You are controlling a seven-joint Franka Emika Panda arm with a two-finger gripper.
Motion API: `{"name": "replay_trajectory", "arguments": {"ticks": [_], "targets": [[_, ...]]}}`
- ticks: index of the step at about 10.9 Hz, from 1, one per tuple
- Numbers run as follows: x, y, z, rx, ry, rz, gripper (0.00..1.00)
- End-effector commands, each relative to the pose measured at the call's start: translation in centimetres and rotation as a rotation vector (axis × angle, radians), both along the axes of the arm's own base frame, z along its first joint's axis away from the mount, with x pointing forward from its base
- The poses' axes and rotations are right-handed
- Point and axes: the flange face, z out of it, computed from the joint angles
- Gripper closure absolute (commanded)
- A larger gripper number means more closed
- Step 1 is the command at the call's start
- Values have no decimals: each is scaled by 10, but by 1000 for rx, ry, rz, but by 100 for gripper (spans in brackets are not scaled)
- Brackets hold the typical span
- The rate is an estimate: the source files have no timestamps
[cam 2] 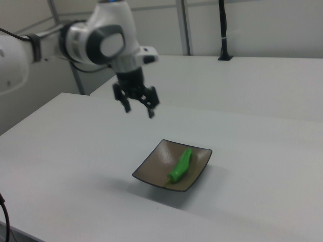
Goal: Chili peppers are placed on a ceramic plate
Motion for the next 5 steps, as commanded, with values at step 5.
{"name": "replay_trajectory", "arguments": {"ticks": [5], "targets": [[-51,106,70,-2,27,112,0]]}}
